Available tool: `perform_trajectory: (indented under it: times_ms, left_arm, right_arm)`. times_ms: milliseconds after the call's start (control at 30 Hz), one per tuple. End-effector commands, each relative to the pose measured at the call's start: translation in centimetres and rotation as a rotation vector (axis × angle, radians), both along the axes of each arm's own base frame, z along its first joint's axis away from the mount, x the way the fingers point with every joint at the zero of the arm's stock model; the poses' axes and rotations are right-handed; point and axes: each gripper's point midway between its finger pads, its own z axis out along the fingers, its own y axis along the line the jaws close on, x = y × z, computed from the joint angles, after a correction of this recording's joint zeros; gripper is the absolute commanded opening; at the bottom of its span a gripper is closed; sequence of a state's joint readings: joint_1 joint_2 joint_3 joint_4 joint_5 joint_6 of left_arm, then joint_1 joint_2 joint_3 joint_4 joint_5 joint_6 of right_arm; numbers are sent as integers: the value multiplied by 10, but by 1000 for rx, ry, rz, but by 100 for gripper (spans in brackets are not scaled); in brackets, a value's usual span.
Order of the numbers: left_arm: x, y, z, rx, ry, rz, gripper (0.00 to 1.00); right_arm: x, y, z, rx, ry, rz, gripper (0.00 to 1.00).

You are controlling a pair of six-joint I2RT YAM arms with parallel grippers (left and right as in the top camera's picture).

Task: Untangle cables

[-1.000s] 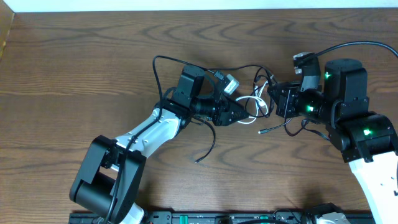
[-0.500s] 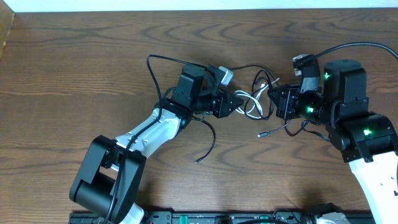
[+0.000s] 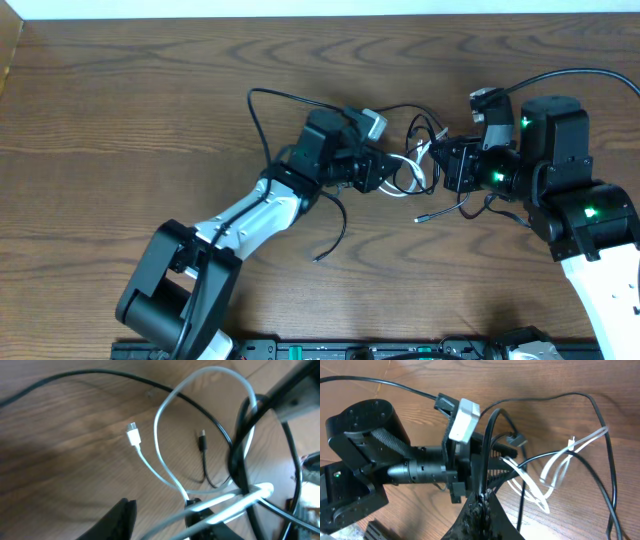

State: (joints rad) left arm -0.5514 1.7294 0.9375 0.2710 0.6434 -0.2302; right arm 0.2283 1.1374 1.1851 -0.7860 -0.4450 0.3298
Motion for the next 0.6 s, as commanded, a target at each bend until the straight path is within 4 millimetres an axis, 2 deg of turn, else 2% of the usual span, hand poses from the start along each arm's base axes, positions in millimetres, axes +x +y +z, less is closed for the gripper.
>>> perform_trajectory:
  times_ms: [0,167,300,333,400,467,533,567]
  left_arm:
    - [-1,-3,-3,15,0,18,7]
    - [2,10,-12,43,43,46,8]
    - [8,31,-16,40,102,71,7]
    - [10,38,-12,28,113,75,7]
    - [20,57,4,6,100,114,7]
    - [28,72,22,-13,64,152,7]
    - [35,87,41,-33,22,189,7]
    - [42,103,59,-50,-19,229,7]
  right_arm:
    - [-2,0,18,22,-38,5,1]
    - [-1,-12,10,-33,-20,-52,1]
    - [3,-55,-13,-209,37,-256,1]
    - [1,-76,-21,-286,66,-362,1]
    - [-10,-123,-34,-440,133,-598,1]
    - [-20,-144,-39,-503,176,-716,1]
    - [-26,-152,-43,-524,204,-770,1]
    - [-29,-156,-45,-543,222,-795,1]
